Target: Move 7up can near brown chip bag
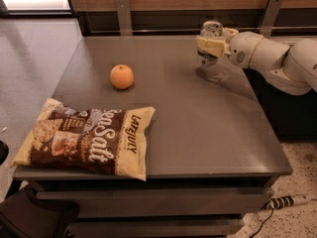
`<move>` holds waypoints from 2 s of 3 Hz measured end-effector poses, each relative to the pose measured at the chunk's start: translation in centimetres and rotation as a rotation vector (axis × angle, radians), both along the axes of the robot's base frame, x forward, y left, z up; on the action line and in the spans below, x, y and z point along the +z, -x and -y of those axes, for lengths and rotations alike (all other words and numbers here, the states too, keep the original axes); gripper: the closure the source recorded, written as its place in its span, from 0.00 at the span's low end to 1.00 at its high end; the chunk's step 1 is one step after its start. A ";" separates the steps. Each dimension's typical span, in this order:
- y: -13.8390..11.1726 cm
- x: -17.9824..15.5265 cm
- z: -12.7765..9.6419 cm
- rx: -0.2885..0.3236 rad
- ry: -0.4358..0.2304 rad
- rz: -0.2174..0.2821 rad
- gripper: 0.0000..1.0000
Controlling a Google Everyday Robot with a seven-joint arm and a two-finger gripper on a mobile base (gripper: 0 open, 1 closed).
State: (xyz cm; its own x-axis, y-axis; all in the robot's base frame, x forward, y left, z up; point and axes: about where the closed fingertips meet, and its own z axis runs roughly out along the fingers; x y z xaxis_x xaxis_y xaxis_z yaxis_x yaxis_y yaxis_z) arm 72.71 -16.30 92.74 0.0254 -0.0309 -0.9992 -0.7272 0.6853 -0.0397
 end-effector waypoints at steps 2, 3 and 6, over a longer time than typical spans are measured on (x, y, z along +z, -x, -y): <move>4.8 2.5 0.1 0.042 0.004 0.032 1.00; 8.0 3.2 -0.1 0.049 0.003 0.030 1.00; 17.3 2.4 -3.1 0.102 -0.011 0.002 1.00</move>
Offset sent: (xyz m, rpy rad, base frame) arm -0.0901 -0.0035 0.0392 0.0056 -0.0459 0.0778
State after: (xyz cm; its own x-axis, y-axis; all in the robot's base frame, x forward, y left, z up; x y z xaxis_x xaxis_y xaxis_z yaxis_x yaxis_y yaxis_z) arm 55.45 -13.16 95.09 0.0298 -0.0175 -0.9994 -0.7932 0.6080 -0.0343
